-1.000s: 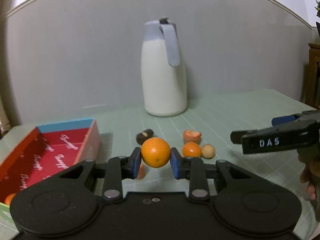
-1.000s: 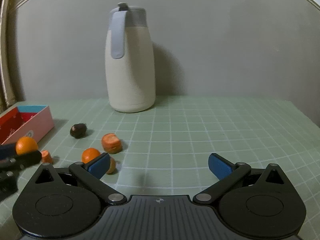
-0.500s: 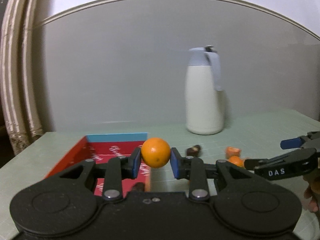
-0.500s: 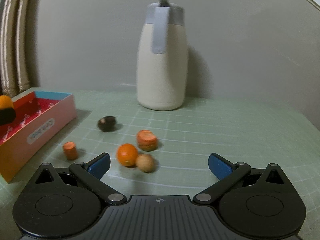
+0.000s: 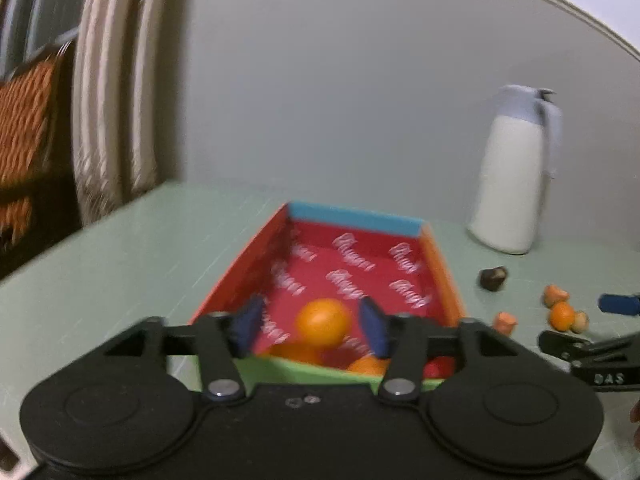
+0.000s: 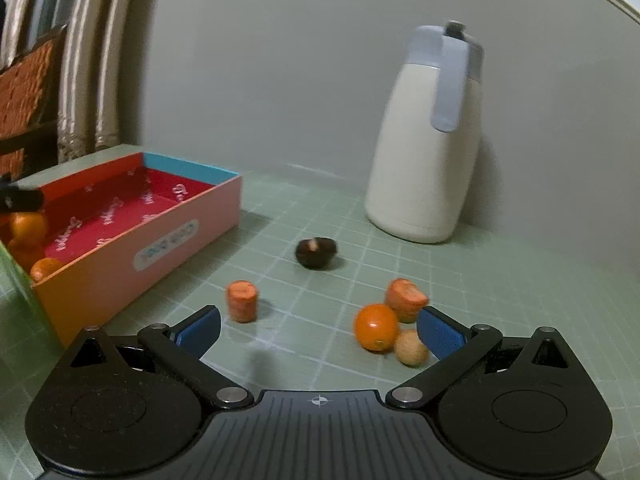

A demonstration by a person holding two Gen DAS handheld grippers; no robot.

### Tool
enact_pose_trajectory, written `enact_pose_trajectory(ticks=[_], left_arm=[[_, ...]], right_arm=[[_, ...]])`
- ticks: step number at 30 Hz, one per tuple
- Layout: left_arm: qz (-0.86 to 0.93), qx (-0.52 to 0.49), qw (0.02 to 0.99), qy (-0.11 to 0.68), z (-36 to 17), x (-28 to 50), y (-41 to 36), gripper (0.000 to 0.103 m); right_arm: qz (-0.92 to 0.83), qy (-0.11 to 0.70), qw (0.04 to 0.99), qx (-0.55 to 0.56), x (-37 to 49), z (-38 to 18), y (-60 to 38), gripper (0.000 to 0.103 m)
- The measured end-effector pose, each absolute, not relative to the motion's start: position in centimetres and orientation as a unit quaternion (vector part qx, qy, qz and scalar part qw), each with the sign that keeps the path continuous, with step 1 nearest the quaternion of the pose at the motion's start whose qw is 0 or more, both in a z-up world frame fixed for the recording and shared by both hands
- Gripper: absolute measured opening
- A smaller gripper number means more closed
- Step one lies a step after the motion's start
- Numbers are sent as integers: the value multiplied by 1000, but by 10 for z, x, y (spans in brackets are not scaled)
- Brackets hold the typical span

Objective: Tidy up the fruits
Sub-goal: 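Carry the orange with the left gripper into the box and release, then reach the right gripper to a carrot piece and grasp it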

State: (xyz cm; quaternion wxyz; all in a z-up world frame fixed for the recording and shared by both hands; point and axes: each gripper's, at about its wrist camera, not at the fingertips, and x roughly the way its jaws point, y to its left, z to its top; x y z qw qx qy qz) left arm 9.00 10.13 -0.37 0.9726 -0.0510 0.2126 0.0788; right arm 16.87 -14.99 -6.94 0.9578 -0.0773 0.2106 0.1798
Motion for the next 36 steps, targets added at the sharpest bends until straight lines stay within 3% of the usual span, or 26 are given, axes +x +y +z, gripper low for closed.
enact_pose_trajectory(ticks=[1, 2, 7, 36], left_arm=[[86, -62, 973, 204, -3, 86, 107, 74], [91, -71, 975, 190, -1, 82, 111, 80], [106, -83, 975, 179, 3, 75, 118, 86], [128, -75, 972, 181, 1, 71, 136, 93]], right_arm=[[181, 211, 957, -79, 169, -70, -149, 103], [182, 211, 957, -79, 169, -70, -148, 103], [181, 214, 957, -80, 171, -71, -146, 103], [223, 222, 946, -80, 179, -68, -112, 103]])
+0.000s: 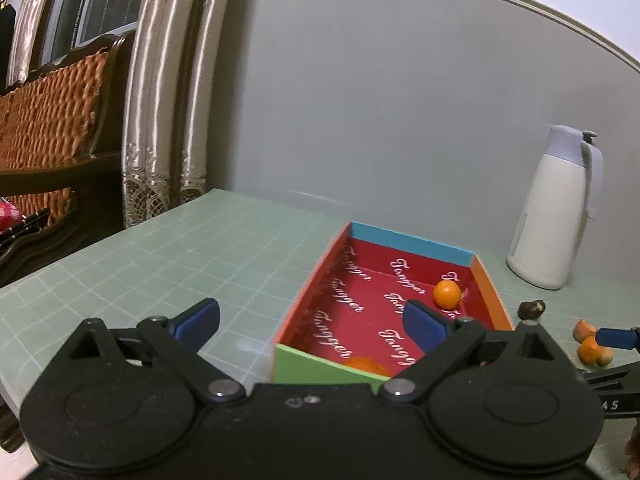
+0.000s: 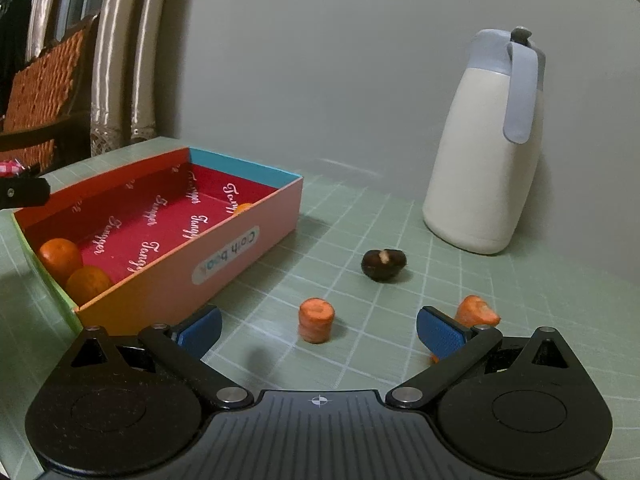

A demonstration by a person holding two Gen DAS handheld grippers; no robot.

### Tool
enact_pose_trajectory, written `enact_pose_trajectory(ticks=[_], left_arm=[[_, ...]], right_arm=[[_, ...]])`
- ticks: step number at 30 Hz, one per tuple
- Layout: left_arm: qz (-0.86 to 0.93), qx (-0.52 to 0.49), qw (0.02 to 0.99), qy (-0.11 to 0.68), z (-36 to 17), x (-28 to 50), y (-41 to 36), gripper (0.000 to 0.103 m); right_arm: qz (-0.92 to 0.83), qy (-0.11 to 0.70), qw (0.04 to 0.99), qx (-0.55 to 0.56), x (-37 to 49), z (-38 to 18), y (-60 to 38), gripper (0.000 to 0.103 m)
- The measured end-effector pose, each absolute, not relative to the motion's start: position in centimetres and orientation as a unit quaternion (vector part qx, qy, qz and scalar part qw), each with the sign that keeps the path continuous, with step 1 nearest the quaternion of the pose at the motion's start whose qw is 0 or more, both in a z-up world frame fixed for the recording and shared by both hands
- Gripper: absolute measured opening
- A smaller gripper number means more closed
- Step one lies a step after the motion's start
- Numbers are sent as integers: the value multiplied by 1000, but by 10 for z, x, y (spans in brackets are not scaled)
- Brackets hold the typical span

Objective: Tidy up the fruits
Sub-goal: 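Reach the right gripper to a carrot piece and grasp it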

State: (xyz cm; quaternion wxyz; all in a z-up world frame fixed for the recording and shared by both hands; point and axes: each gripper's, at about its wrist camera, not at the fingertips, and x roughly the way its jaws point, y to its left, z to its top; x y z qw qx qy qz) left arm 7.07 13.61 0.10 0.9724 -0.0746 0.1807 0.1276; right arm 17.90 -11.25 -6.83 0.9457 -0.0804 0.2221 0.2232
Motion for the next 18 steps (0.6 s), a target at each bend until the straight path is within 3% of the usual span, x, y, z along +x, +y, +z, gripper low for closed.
enact_pose_trajectory(ticks=[14, 16, 18], left_arm=[[158, -101, 963, 193, -2, 65, 163, 97], [160, -104, 962, 194, -2, 64, 167, 97], [165, -108, 961, 195, -2, 62, 170, 97]], right_arm=[[228, 241, 940, -73, 193, -73, -94, 102], [231, 251, 937, -70, 198, -75, -93, 78], [228, 268, 934, -63, 203, -78, -93, 69]])
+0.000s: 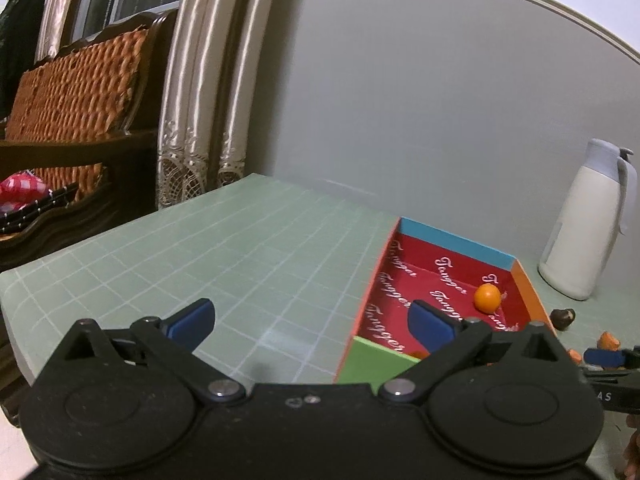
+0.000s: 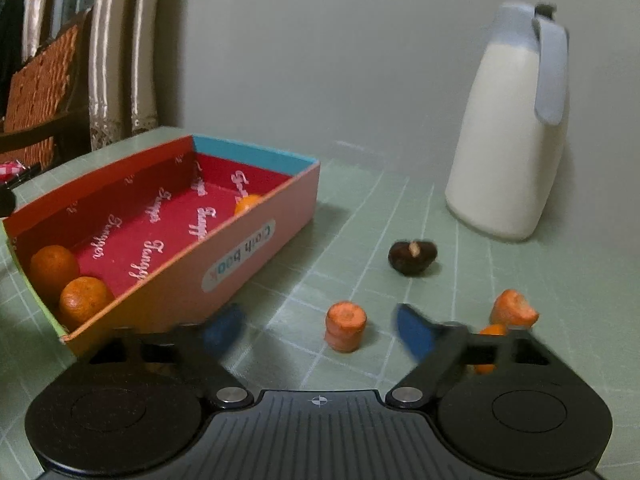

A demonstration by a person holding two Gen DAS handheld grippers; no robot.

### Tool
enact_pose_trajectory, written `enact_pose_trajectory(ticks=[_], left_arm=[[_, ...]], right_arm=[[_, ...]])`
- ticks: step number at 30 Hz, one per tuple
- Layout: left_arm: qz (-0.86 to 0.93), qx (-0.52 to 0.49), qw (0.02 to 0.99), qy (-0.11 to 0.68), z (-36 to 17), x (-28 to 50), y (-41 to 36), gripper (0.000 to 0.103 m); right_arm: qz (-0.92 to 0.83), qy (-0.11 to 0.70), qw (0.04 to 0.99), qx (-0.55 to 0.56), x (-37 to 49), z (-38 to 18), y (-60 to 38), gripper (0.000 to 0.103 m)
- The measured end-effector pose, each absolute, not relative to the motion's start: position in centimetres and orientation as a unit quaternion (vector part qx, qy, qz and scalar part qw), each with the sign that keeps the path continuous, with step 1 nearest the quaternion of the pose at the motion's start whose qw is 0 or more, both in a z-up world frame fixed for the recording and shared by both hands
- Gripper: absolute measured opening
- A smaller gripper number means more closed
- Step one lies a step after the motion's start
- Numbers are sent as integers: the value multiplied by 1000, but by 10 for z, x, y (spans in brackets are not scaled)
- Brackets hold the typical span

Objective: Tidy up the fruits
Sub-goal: 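Reach the right gripper to a carrot piece and grasp it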

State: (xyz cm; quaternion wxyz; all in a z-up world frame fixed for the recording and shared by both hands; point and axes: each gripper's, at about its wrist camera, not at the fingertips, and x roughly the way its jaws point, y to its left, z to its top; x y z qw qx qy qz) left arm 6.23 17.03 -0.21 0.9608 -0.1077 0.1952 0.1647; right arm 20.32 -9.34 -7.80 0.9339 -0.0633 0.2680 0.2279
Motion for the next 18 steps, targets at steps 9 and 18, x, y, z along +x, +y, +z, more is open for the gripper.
enact_pose_trajectory(ticks=[9, 18], left_arm=[[174, -120, 957, 199, -4, 58, 181, 97], [178, -116, 956, 201, -4, 61, 177, 97]], right_arm=[[220, 287, 931, -40, 216, -80, -98, 50], [222, 280, 934, -31, 213, -76, -101, 23]])
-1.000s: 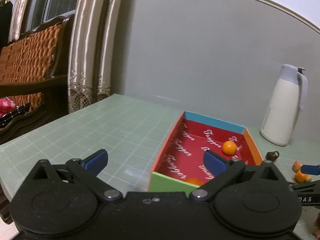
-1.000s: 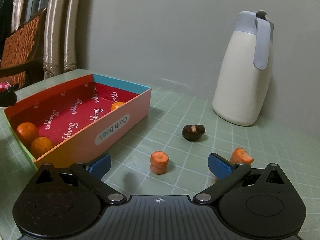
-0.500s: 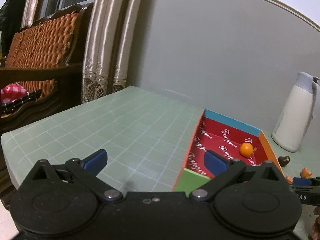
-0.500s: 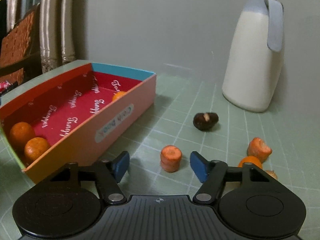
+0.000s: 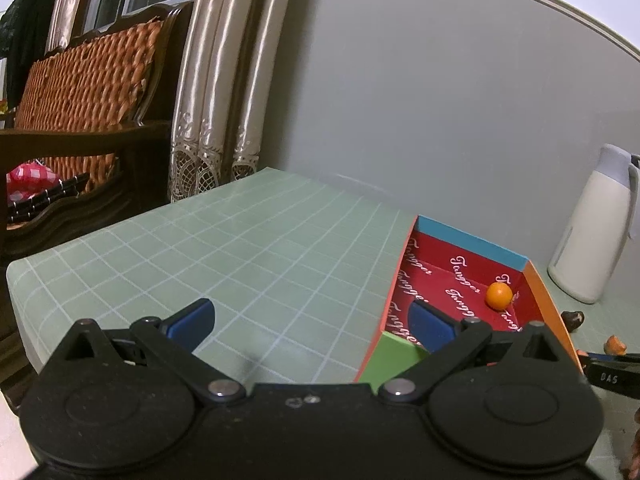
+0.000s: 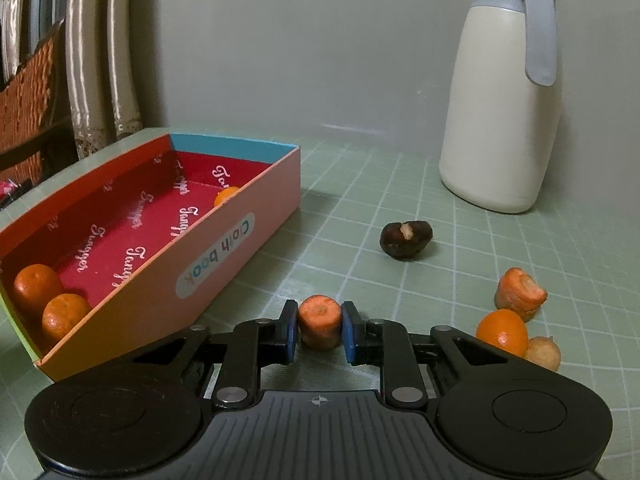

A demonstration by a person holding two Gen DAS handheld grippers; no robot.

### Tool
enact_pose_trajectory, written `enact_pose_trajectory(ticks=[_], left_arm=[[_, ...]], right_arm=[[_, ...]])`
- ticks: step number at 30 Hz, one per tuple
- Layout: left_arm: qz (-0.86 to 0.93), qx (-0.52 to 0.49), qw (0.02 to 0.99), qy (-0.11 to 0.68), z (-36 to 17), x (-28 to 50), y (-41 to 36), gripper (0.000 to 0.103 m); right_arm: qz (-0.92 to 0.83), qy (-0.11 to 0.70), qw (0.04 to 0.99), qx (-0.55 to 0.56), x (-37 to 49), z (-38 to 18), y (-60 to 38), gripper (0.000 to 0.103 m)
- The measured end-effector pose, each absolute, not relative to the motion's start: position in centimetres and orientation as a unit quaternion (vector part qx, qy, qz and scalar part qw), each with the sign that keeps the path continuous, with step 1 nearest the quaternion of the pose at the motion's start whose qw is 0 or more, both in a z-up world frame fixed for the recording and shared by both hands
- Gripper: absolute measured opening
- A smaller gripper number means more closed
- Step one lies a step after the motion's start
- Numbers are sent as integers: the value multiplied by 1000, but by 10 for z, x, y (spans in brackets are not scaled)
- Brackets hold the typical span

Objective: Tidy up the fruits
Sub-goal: 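Reach the right gripper to a carrot piece and grasp it, then carry the carrot piece with the right gripper into the box and release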

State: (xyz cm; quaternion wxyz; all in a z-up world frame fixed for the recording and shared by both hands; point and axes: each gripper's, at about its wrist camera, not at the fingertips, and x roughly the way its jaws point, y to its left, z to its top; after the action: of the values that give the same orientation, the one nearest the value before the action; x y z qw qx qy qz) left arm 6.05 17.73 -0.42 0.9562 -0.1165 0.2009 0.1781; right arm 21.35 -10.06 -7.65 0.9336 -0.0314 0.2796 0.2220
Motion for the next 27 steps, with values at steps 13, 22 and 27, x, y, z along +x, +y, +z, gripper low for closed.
enact_pose_trajectory(ticks=[13, 22, 27], left_arm=[[191, -105, 955, 202, -5, 59, 173, 97], [212, -99, 957, 170, 2, 50, 170, 97], [216, -93, 956, 178, 0, 51, 174, 97]], right_arm=[[219, 254, 942, -31, 200, -66, -120, 23], [259, 178, 949, -23, 168, -48, -110, 23], [284, 150, 947, -17, 157, -42, -95, 23]])
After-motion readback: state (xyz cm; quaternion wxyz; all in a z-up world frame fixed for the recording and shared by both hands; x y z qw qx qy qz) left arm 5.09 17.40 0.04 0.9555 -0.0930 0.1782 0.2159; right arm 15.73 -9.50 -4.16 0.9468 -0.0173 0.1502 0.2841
